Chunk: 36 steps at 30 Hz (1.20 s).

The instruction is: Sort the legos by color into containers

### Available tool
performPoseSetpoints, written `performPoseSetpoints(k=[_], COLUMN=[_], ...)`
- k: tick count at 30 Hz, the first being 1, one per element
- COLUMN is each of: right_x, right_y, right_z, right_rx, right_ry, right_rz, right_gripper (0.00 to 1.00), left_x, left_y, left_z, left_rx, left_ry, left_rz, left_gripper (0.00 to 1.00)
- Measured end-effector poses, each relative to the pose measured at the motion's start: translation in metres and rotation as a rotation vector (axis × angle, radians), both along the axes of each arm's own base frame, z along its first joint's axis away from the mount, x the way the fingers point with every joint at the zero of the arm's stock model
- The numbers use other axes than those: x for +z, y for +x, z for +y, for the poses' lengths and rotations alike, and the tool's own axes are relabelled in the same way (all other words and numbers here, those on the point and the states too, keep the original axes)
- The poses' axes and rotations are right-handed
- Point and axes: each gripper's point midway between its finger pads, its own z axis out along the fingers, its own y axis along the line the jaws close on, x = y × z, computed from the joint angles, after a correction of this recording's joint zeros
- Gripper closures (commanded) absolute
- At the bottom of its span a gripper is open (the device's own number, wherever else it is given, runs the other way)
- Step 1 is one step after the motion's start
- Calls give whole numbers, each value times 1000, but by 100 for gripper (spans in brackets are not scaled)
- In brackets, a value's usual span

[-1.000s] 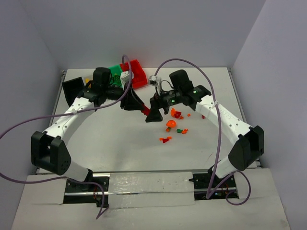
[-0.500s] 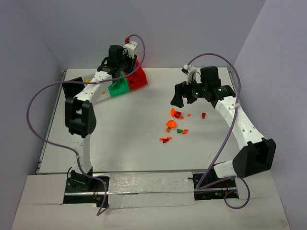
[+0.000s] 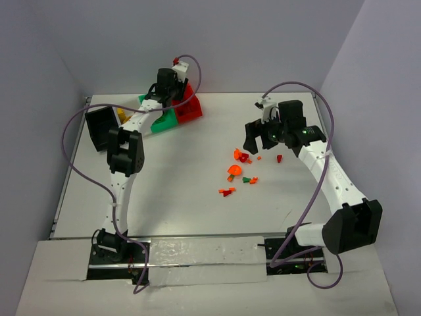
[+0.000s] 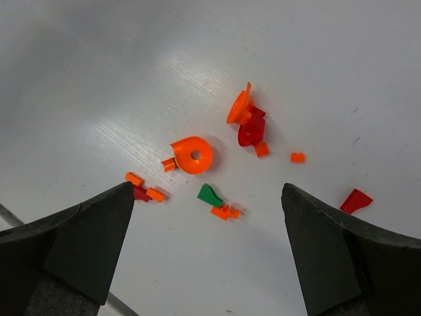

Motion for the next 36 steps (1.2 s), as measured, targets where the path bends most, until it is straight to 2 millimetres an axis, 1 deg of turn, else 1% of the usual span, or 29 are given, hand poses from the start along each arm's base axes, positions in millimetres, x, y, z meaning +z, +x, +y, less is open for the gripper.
performPoseSetpoints(k=[2,5,8,11,14,15,17,20,21,23,25,27,29,30,33,36], right_x=[-2,-6,-8,-14,-20,-23,-28,-40,-44,-57,-71,-84,-97,-103,-117,-129], right_y=[2,5,8,11,13,13,13,15,16,18,20,23,26,26,27,32], right_z=[-4,-11,-20,-28,-34,-37,-43,-57,-63,-77,-91,-102,-111,-113,-115,-114], right_rx=[-14,-39,-60,-67,-70,-73,-84,-117,-132,-169,-216,-257,-301,-317,-348,-369], right_ry=[-16,-52,-88,-133,-174,-190,-218,-253,-262,-277,-289,-296,-296,-294,-287,-276], right_rz=[-4,-11,-19,-22,-18,-17,-6,32,49,99,154,207,258,280,336,375], right_gripper=[0,0,2,6,12,14,17,22,23,23,24,25,26,27,31,33], left_x=[1,1,0,-2,8,13,29,63,74,98,116,129,134,133,122,107], left_y=[1,1,0,-5,-16,-22,-43,-78,-90,-114,-138,-157,-173,-181,-202,-226], left_z=[0,0,2,4,4,4,2,-2,-4,-5,-5,-2,3,6,20,41], left_rx=[0,4,11,13,4,-5,-33,-79,-94,-122,-147,-157,-155,-150,-125,-93], left_ry=[-1,-3,4,12,0,-11,-48,-123,-150,-199,-235,-254,-258,-255,-240,-226], left_rz=[-5,-4,2,29,56,66,93,112,116,110,112,114,122,135,177,226], left_gripper=[30,23,23,24,26,27,29,32,33,33,33,32,32,31,30,30])
